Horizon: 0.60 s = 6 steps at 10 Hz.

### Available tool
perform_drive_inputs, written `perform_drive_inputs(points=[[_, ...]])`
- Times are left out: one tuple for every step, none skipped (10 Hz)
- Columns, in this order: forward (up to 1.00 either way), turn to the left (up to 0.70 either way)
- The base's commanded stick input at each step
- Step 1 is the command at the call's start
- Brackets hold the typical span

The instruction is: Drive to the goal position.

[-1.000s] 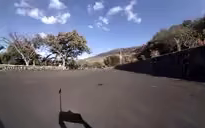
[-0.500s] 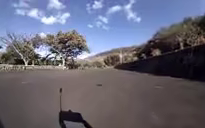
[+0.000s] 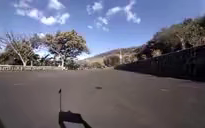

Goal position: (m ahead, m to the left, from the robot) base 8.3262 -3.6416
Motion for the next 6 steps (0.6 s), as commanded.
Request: perform_drive_inputs(points=[[0.50,0.00],[0.50,0.00],[0.50,0.00],[0.50,0.00],[0.50,0.00],[0.50,0.00]])
